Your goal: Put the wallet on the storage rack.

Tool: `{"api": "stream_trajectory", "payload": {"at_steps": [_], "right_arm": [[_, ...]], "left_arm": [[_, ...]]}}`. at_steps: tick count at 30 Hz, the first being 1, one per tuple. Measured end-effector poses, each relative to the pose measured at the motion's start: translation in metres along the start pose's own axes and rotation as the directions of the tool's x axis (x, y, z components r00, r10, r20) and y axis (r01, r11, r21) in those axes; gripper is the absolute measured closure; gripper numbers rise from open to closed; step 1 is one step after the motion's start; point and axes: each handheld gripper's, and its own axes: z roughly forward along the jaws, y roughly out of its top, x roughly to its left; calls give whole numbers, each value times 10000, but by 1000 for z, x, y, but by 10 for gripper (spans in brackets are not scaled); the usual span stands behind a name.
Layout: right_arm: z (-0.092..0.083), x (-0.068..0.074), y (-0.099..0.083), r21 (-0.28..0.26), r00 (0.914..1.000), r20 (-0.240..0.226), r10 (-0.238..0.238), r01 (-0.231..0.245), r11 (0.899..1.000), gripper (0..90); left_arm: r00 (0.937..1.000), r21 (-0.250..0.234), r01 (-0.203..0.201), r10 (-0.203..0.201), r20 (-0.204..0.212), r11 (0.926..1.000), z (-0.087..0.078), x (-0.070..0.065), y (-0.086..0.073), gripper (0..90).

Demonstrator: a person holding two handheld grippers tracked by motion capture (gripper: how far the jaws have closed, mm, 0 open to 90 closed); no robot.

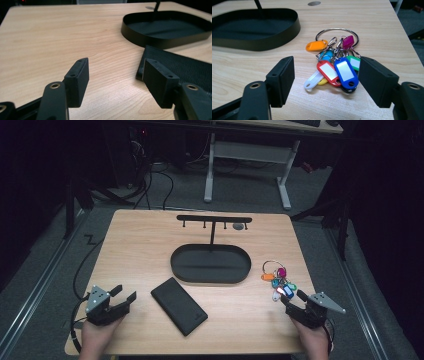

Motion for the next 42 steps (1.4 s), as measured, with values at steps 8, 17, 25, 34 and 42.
{"api": "stream_trajectory", "payload": {"at_steps": [8, 17, 25, 34, 42], "right_arm": [[2, 4, -1, 111, 9989, -160, -443, 445, 9989, 301], [-2, 8, 5, 5, 9964, -643, -557, 559, 9984, 372], [-25, 25, 9, -93, 9899, -1120, -868, 863, 9962, 419], [-27, 22, 3, -222, 9894, -1200, -822, 801, 9965, 455], [-28, 15, 3, -305, 9909, -1166, -680, 648, 9974, 454]], "left_arm": [[9967, 296, -665, 650, 494, 9973, 3, -10, -2, 380], [9946, 771, -542, 470, 925, 9955, 6, -11, -3, 498], [9858, 911, -774, 625, 1560, 9928, 9, -20, 0, 623], [8566, 789, -3605, 2964, 4224, 9294, 11, -89, -7, 840], [8078, 1185, -4737, 3769, 4533, 8727, 12, -122, -13, 831]]}}
